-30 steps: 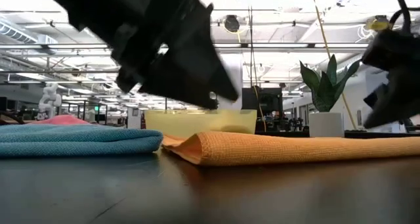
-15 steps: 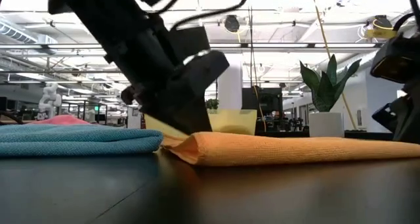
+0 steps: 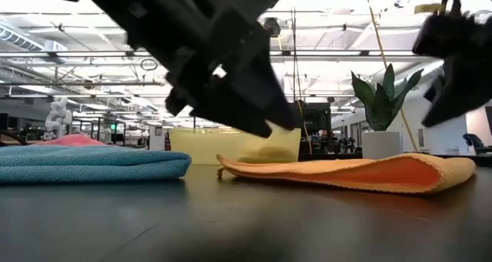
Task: Fold microfiber towels
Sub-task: Fold the orange microfiber cloth
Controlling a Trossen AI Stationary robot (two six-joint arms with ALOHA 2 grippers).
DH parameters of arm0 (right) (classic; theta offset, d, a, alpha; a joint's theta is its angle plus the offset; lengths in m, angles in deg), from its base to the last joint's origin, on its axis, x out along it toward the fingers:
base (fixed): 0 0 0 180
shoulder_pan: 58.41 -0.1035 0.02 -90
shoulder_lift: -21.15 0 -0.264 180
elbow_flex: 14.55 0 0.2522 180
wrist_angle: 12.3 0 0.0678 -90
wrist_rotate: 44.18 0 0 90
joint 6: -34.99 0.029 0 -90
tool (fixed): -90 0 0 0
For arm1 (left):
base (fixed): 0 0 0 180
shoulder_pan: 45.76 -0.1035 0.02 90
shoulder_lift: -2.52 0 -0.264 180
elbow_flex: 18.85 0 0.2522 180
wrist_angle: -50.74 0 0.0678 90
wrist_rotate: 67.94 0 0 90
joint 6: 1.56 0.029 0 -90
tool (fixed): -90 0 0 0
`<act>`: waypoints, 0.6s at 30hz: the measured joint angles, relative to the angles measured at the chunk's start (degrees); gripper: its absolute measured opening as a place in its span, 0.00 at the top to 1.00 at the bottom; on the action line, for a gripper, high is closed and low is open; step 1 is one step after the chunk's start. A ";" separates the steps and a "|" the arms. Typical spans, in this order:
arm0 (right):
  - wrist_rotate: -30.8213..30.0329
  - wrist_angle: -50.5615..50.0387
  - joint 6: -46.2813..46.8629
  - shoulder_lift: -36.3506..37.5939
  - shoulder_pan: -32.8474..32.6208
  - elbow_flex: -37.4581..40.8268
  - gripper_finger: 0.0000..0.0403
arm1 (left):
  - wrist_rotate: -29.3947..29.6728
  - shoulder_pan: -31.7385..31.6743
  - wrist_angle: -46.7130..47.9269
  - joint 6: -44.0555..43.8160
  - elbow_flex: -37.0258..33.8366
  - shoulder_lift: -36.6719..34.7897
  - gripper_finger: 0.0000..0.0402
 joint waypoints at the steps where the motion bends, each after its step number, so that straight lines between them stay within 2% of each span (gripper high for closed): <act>1: 1.18 2.87 -1.44 -0.92 -0.18 -0.01 1.00 | 0.22 -0.52 0.59 0.21 0.03 0.00 0.54; 4: 3.86 11.61 -3.83 -5.40 -0.96 -0.09 1.00 | 2.67 -2.00 3.22 0.53 0.03 0.58 0.54; 7: 4.27 13.80 -2.27 -12.17 -1.26 -0.07 1.00 | 2.99 -3.04 5.19 0.59 0.03 2.41 0.54; 10: 4.33 13.17 0.58 -17.80 -0.89 -0.01 1.00 | -0.60 -3.44 6.28 -1.06 0.07 3.95 0.54; 13: 4.13 12.13 2.10 -20.12 0.65 -0.19 1.00 | -3.78 -2.98 5.63 -2.00 0.16 4.07 0.54; 18: 4.82 6.66 0.38 -16.87 4.80 -0.17 1.00 | -14.28 0.82 -3.67 -0.62 0.11 3.97 0.63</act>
